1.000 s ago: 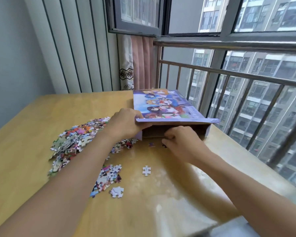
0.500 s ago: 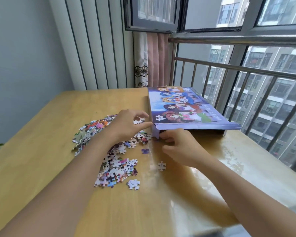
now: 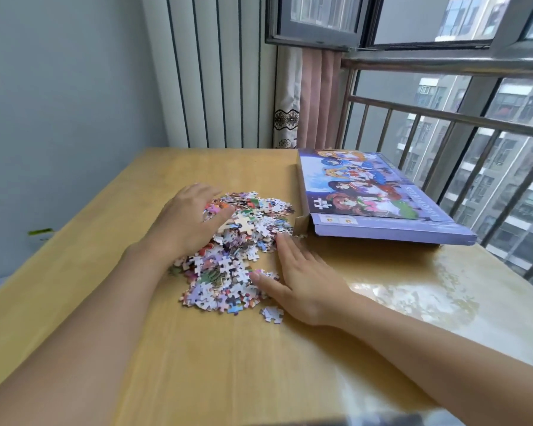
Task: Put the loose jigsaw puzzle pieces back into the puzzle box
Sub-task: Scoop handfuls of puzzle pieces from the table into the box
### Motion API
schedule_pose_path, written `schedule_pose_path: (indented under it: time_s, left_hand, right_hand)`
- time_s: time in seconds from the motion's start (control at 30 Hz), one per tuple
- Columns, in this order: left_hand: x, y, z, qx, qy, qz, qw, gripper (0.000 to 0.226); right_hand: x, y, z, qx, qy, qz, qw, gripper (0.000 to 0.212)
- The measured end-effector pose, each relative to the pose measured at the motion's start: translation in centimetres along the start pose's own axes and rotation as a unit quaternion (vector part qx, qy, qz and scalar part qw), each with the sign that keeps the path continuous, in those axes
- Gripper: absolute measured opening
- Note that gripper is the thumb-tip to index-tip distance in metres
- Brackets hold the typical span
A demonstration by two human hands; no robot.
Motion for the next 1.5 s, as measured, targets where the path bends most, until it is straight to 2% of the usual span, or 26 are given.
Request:
schedule_pose_path:
  time_s: [0.07, 0.17, 0.3, 0.37, 0.4, 0.5, 0.6, 0.67, 0.77, 0.83, 0.9, 1.0, 1.1, 1.23, 1.33, 1.5]
  left_hand:
    - [-0.4, 0.0, 1.7, 0.044, 0.028, 0.001, 0.999, 0.076]
    - [-1.1, 0.2, 3.5, 0.116, -0.017, 0.001, 0.993, 0.090]
    - [-1.6, 0.2, 3.8, 0.159, -0.090, -0.001, 0.983, 0.076]
    - [-1.4, -0.1, 3.4, 0.164, -0.131, -0.001, 0.978, 0.076]
    - [-1.1, -0.2, 3.1, 0.169, -0.148, 0.007, 0.974, 0.082]
    - [0.2, -0.9, 1.5, 0.163, -0.128, 0.096, 0.974, 0.124]
    - [1.4, -1.7, 0.5, 0.119, -0.053, 0.211, 0.969, 0.150]
    - [2.0, -1.9, 0.7, 0.116, -0.035, 0.255, 0.959, 0.160]
    - [1.9, -2.3, 1.9, 0.133, -0.006, 0.313, 0.940, 0.171]
    - [1.7, -2.4, 2.4, 0.140, 0.004, 0.322, 0.936, 0.174]
    - [1.4, -2.3, 2.7, 0.139, -0.007, 0.318, 0.938, 0.171]
    - [1.4, -1.9, 2.2, 0.117, -0.057, 0.284, 0.950, 0.155]
    - [1.5, -1.5, 2.0, 0.106, -0.104, 0.235, 0.960, 0.134]
    - [1.4, -0.9, 2.7, 0.097, -0.116, 0.169, 0.974, 0.122]
    - [1.5, -0.8, 2.8, 0.094, -0.148, 0.137, 0.975, 0.105]
    - [1.4, -0.6, 3.1, 0.098, -0.164, 0.096, 0.977, 0.085]
  right_hand:
    - [0.0, 1.4, 1.2, 0.002, 0.027, -0.013, 1.000, 0.103]
    - [0.1, 3.4, 2.7, -0.002, 0.098, -0.033, 0.995, 0.100]
    - [1.1, 5.4, 4.1, -0.006, 0.221, -0.101, 0.970, 0.097]
    - [2.6, 5.0, 3.7, 0.029, 0.194, -0.118, 0.973, 0.101]
    - [3.4, 4.3, 3.3, 0.075, 0.167, -0.103, 0.978, 0.105]
    - [4.8, 2.2, 1.7, 0.216, 0.101, 0.004, 0.971, 0.133]
    - [3.4, 2.6, 0.4, 0.218, 0.065, 0.069, 0.971, 0.151]
    - [2.4, 3.7, 0.1, 0.206, 0.074, 0.061, 0.974, 0.151]
    - [1.7, 5.7, -0.4, 0.170, 0.102, -0.006, 0.980, 0.134]
    - [1.4, 7.0, -0.4, 0.133, 0.113, -0.036, 0.984, 0.125]
    - [1.3, 7.6, -0.2, 0.111, 0.114, -0.049, 0.986, 0.121]
    - [1.9, 7.1, 0.0, 0.124, 0.131, -0.054, 0.982, 0.122]
    - [2.4, 6.7, 0.1, 0.130, 0.116, -0.025, 0.984, 0.132]
    - [3.0, 8.3, 1.3, 0.130, 0.080, 0.012, 0.988, 0.137]
    - [3.4, 9.6, 2.4, 0.140, 0.039, 0.006, 0.989, 0.124]
    - [3.7, 9.5, 3.2, 0.135, 0.009, -0.074, 0.988, 0.092]
Point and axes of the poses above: each hand's wrist, its own y-axis towards the middle knuckle, its own x-axis out of the back of the hand, z = x × y, the point moved 3 cm from there along y, towards the middle knuckle, and after that the axes turned 11 degrees about -y, right-handed, at the moved point
